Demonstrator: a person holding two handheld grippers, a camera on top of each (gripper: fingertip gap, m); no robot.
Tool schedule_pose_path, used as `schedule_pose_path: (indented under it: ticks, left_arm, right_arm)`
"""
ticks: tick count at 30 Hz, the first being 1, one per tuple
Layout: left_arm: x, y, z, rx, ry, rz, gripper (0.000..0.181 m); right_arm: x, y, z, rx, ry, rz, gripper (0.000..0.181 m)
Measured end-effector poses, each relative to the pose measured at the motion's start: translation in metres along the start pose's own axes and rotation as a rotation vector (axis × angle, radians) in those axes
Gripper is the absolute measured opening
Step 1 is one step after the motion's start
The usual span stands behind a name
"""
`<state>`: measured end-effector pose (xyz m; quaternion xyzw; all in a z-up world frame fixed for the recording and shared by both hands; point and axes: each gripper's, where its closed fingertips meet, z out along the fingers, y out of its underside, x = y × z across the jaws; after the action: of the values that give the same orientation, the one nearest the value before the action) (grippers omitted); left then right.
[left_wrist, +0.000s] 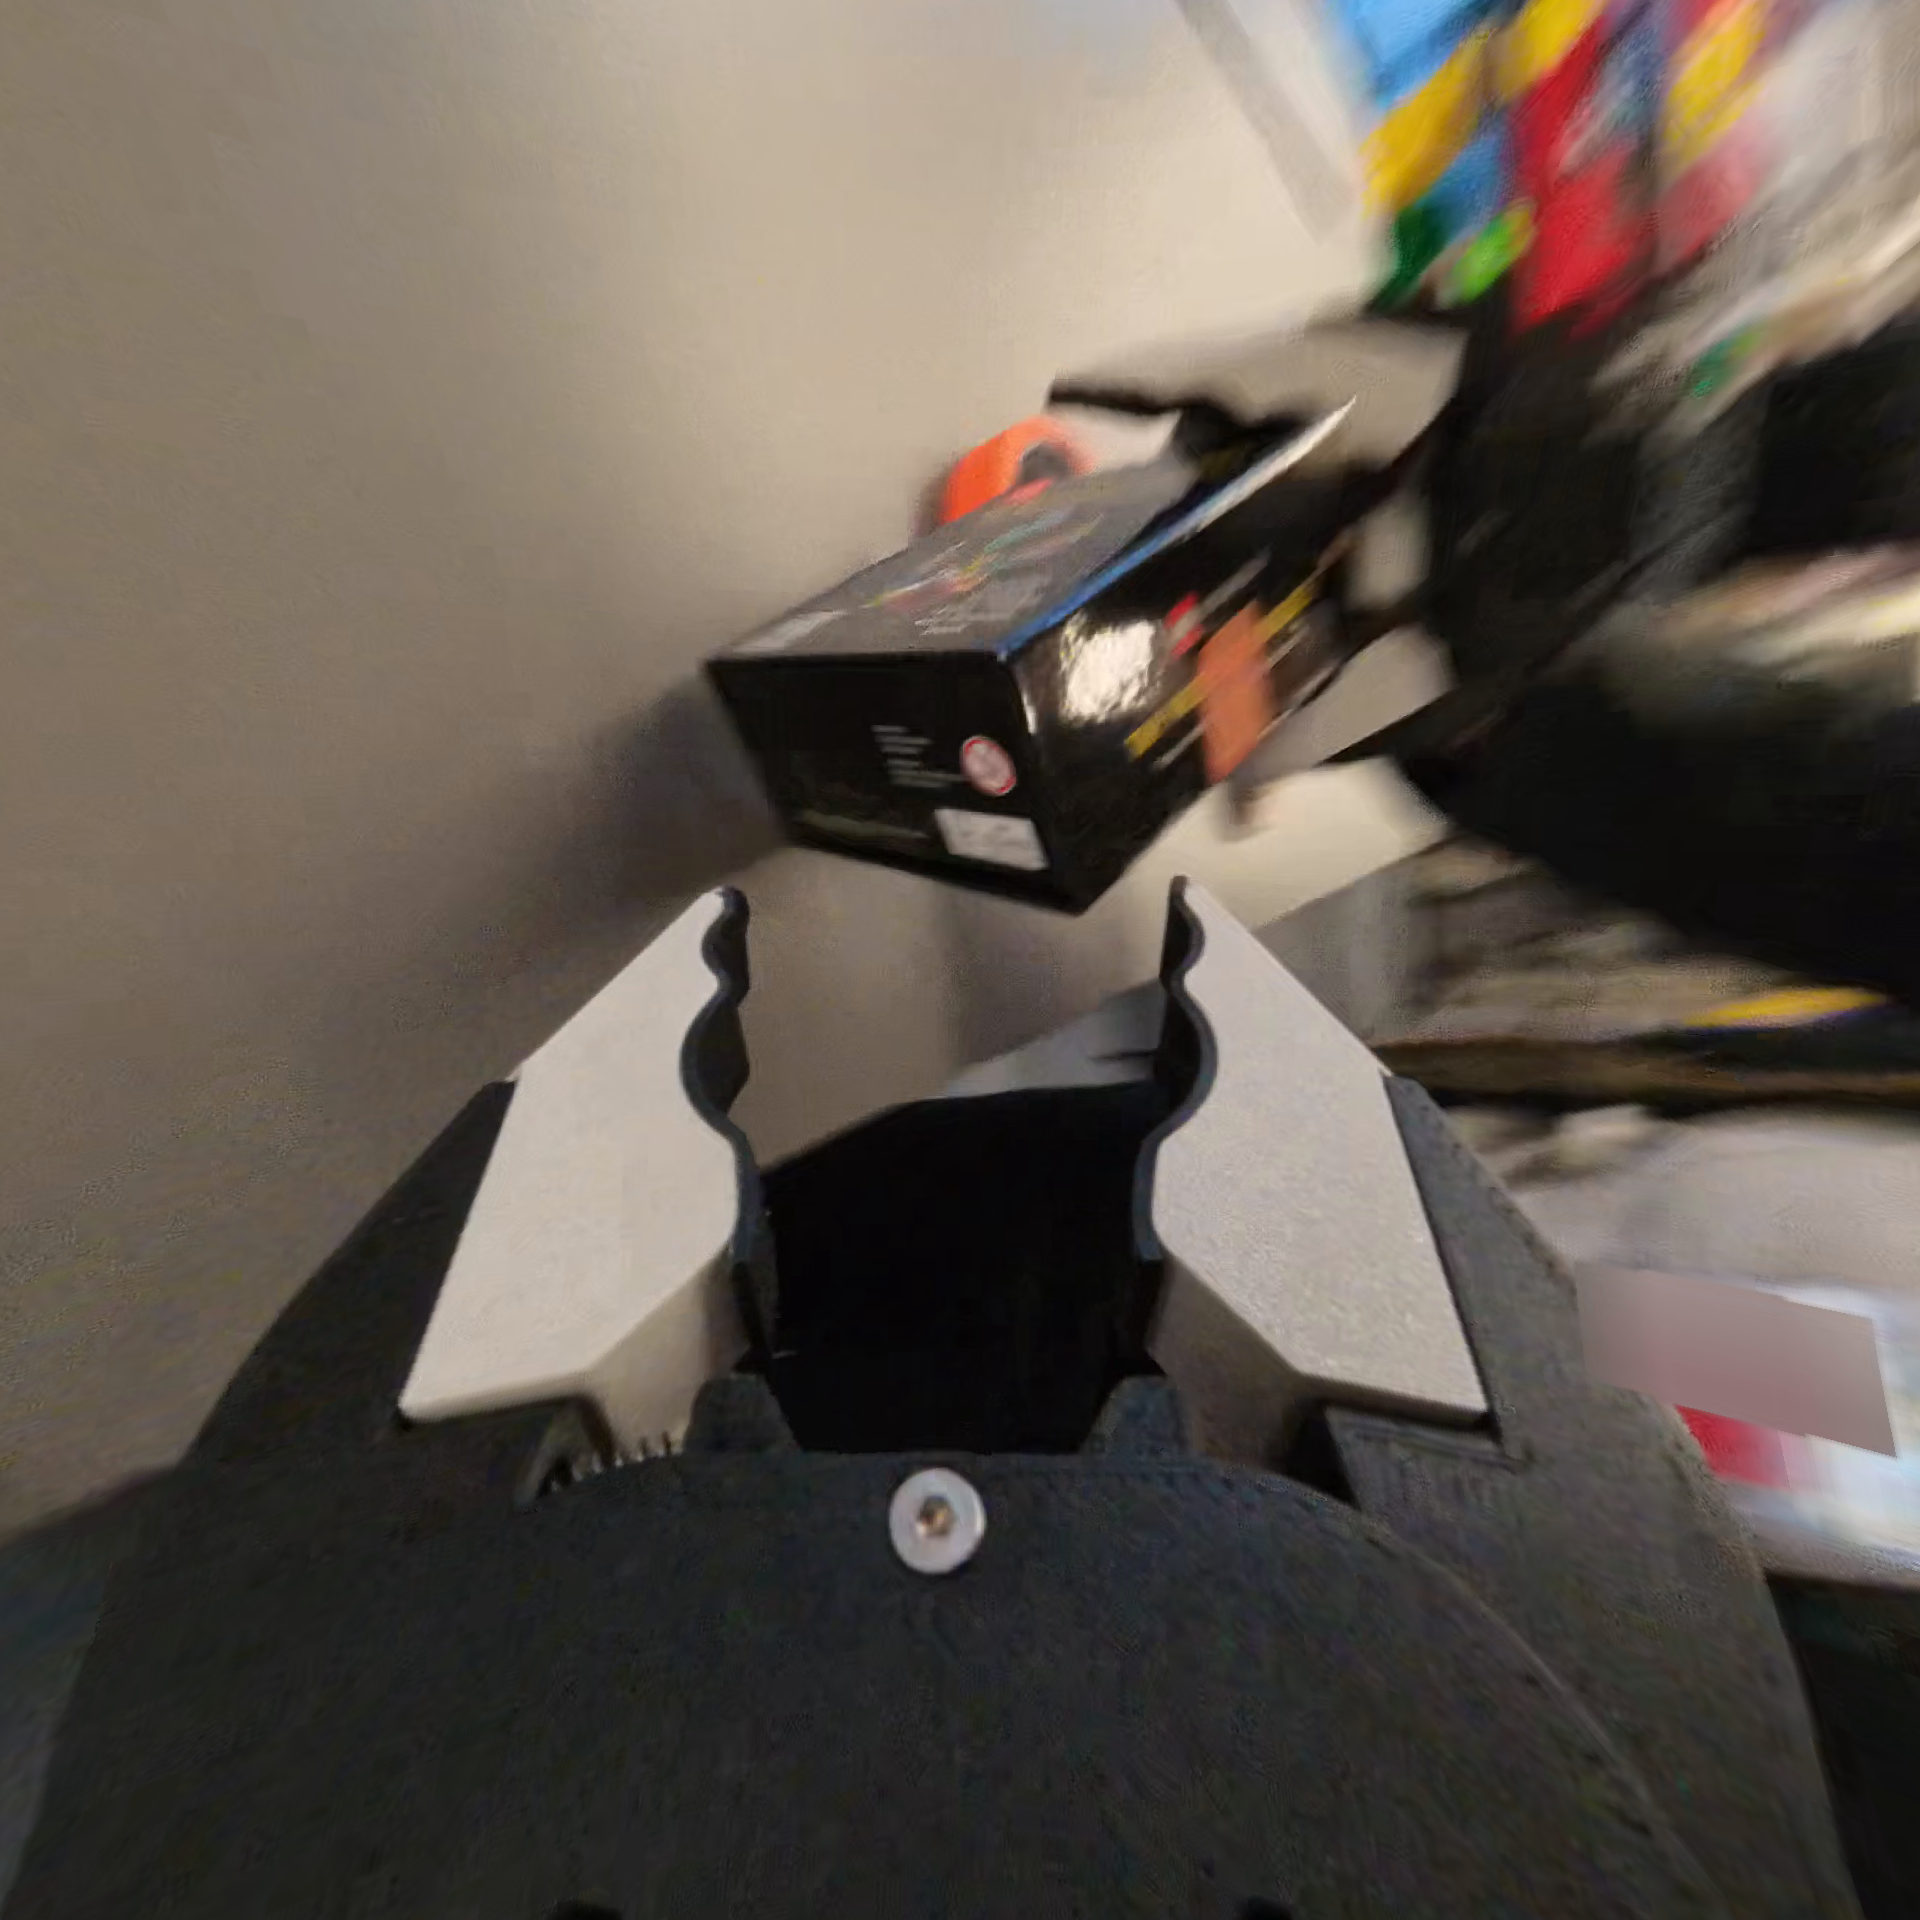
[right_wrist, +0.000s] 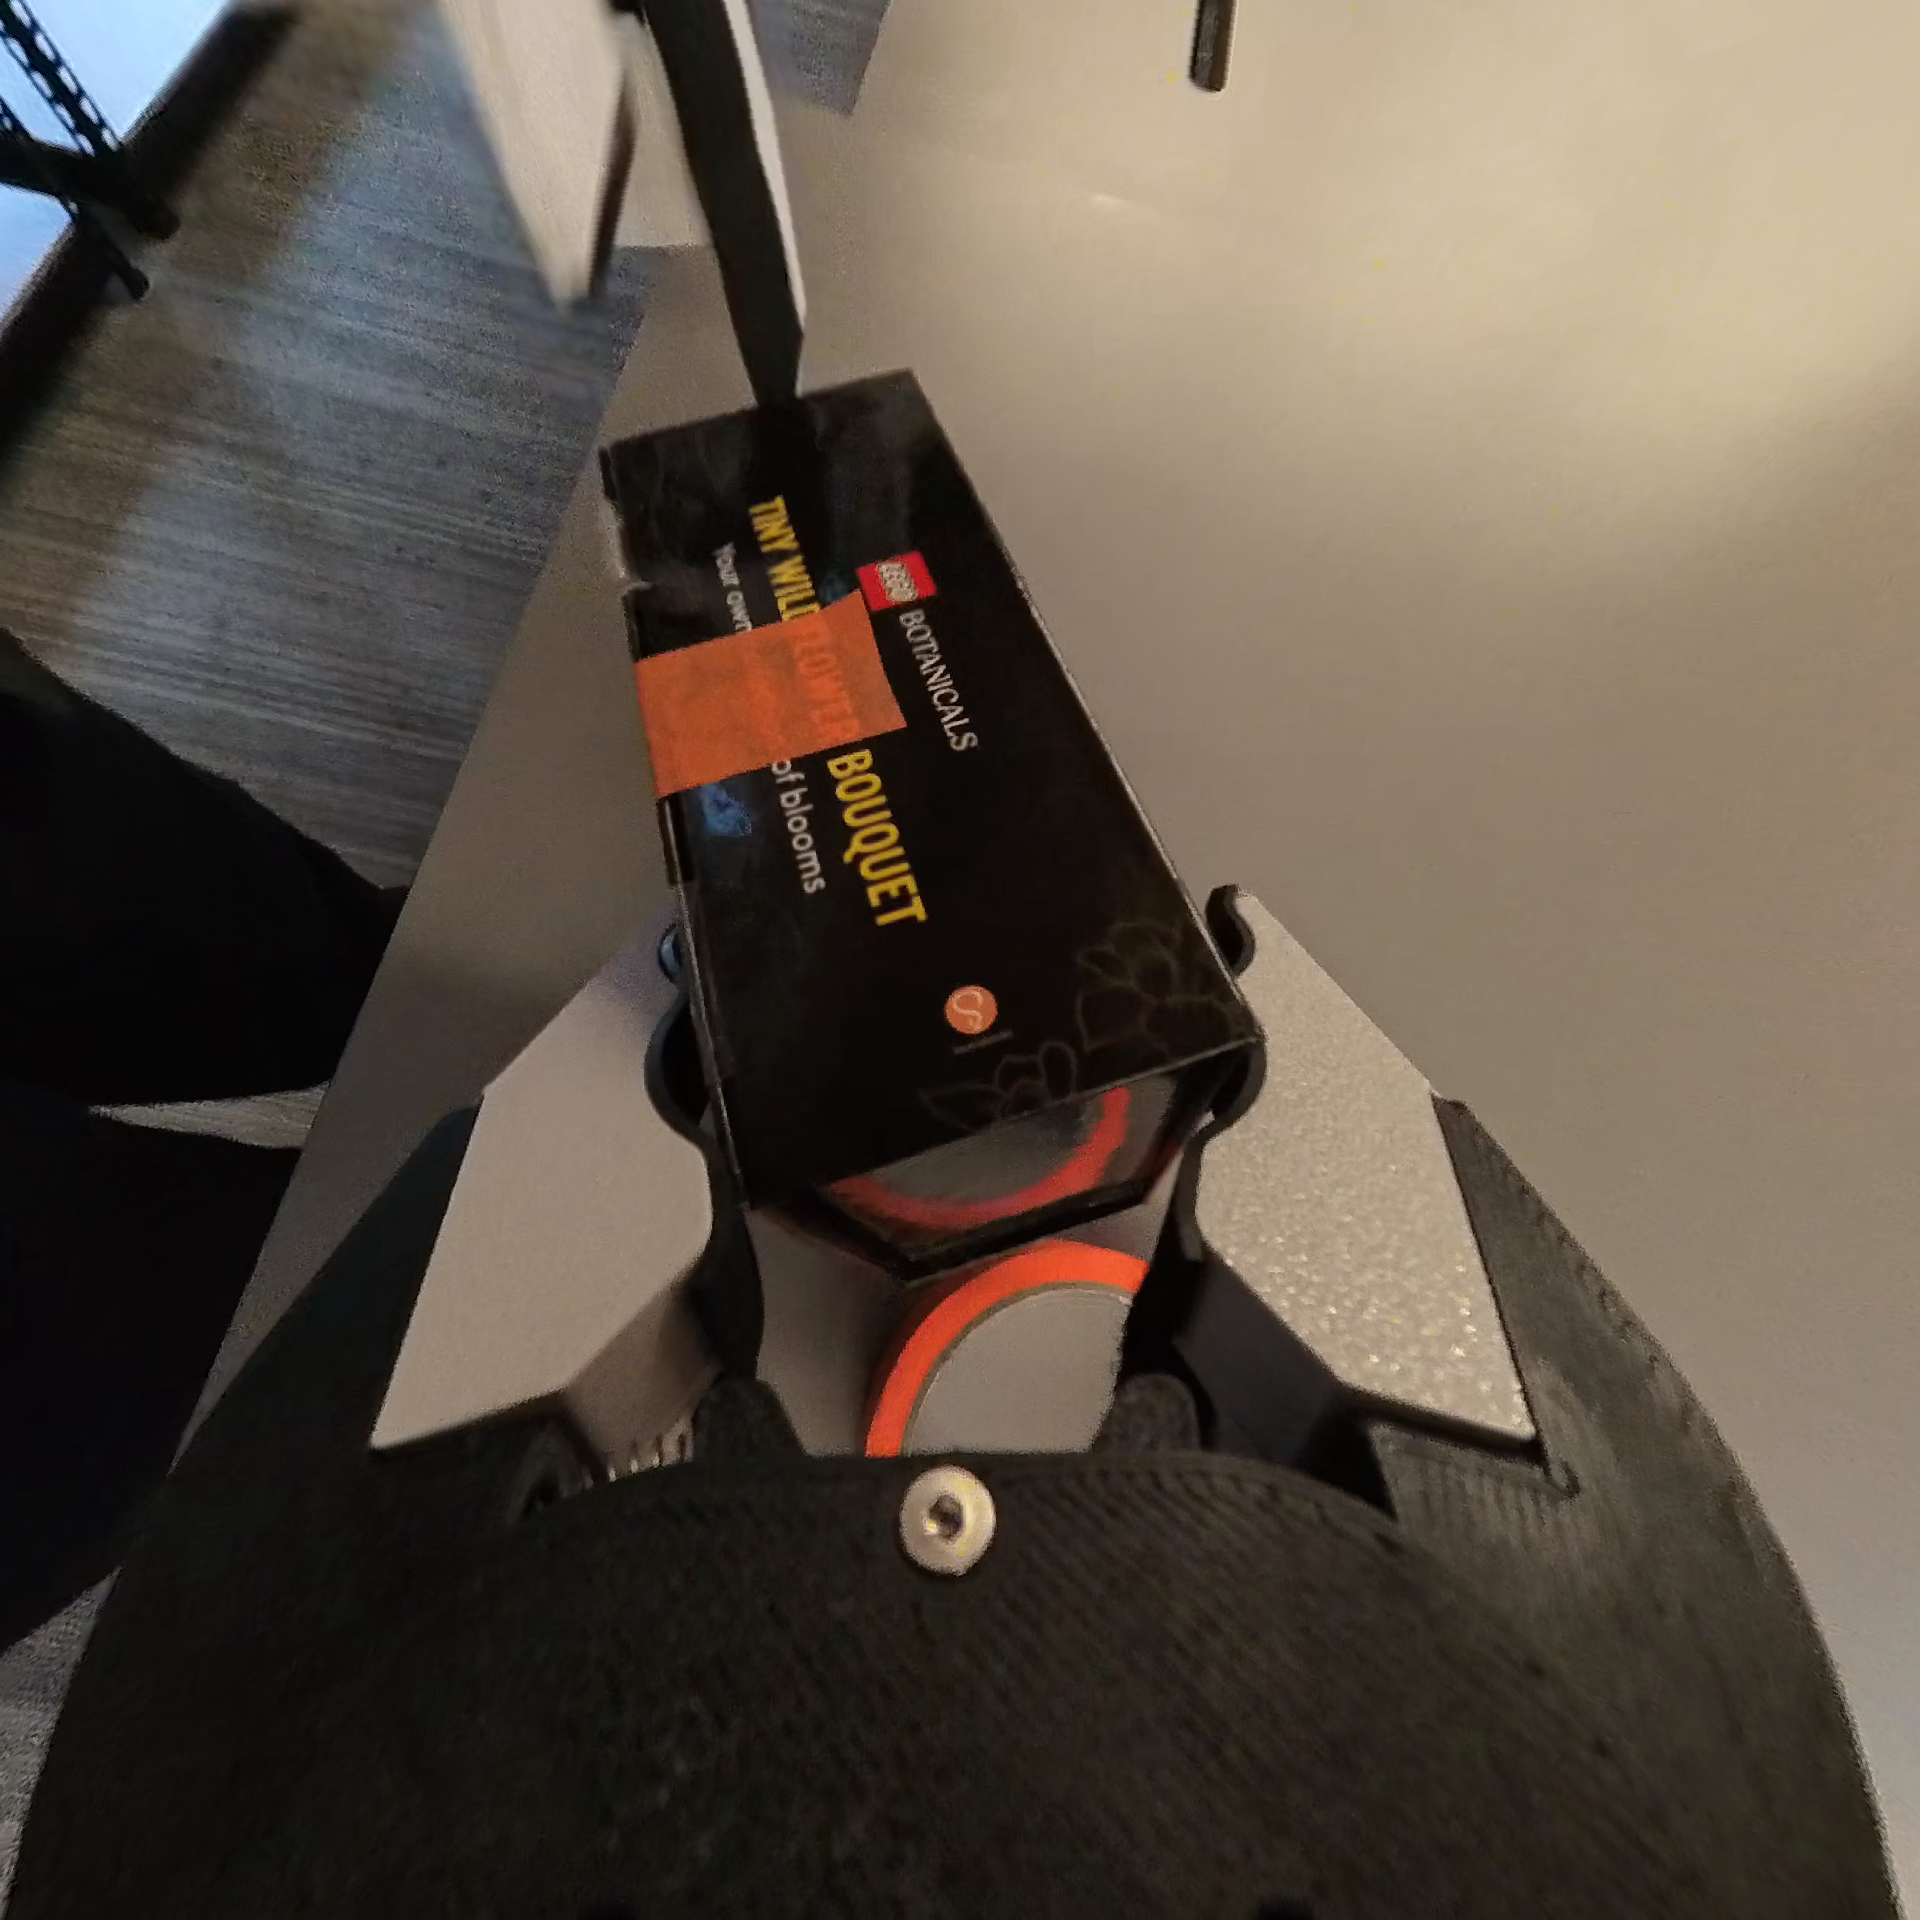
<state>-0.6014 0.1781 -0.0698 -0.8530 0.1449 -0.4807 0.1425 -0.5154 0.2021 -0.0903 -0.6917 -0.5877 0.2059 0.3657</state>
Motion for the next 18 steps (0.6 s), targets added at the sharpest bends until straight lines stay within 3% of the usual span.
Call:
schedule_pose_path:
  ticks: [2,3,6,8,10,13,18]
  left_arm:
    - [0.012,-0.01,-0.009,0.109,0.208,-0.269,0.087]
    - [0.013,-0.01,-0.01,0.132,0.215,-0.232,0.084]
    - [0.004,0.011,0.001,0.027,-0.008,0.141,0.095]
    - [0.007,0.016,0.014,-0.018,-0.056,0.191,0.103]
    - [0.015,0.017,0.024,-0.024,0.048,0.029,0.103]
    - [0.016,-0.007,0.015,0.169,0.313,-0.452,0.097]
    - [0.003,0.032,0.011,0.199,0.366,-0.94,0.091]
  right_arm:
    - [-0.009,0.009,0.001,-0.016,-0.044,0.016,0.095]
    - [-0.014,0.012,0.002,-0.01,-0.083,0.057,0.095]
    - [-0.023,0.017,0.004,-0.008,-0.134,0.123,0.095]
    - [-0.024,0.018,0.003,-0.015,-0.135,0.101,0.095]
    - [-0.025,0.016,0.003,-0.022,-0.132,0.048,0.095]
    - [-0.026,0.01,0.002,-0.025,-0.119,-0.067,0.095]
    - [-0.035,0.0,0.001,0.017,-0.062,-0.317,0.095]
